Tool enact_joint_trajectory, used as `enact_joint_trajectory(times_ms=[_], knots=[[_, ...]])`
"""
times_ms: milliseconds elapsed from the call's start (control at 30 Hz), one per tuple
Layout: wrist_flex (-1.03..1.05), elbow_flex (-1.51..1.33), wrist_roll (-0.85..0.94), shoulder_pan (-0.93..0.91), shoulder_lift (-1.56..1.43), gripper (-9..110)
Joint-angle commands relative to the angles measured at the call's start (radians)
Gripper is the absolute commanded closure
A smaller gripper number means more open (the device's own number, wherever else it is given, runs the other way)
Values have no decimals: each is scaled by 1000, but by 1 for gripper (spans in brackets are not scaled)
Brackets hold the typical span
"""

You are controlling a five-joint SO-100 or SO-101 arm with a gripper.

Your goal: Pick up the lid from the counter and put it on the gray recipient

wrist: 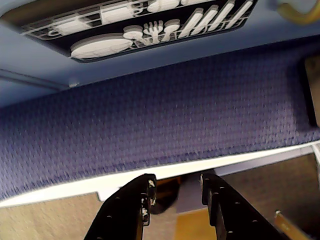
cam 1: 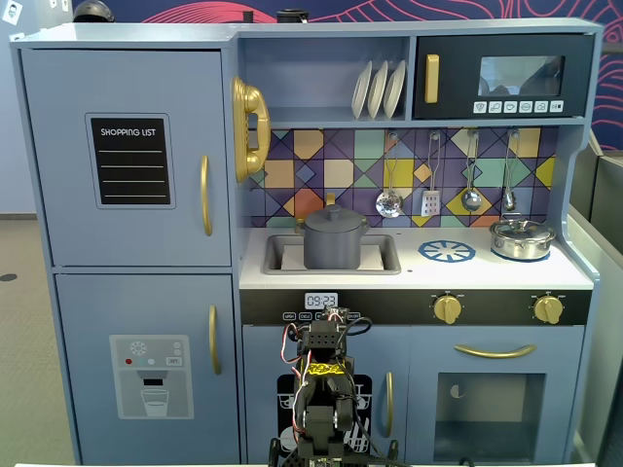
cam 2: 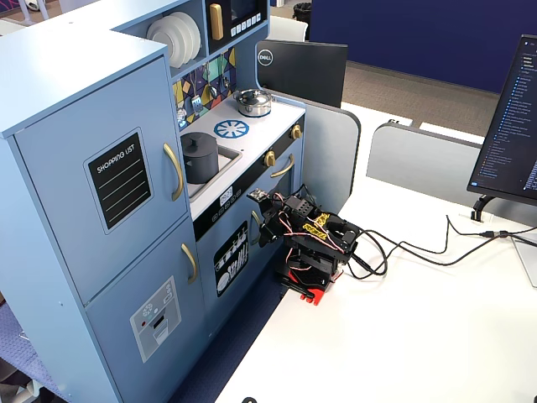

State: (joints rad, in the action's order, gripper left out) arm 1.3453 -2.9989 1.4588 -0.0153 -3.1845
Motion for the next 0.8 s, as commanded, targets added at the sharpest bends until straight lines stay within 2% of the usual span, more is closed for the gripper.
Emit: enact_joint_trajectory(times_ms=[0,767], knots=[[183,-3,51,14,6,100],[184,-3,52,11,6,97]])
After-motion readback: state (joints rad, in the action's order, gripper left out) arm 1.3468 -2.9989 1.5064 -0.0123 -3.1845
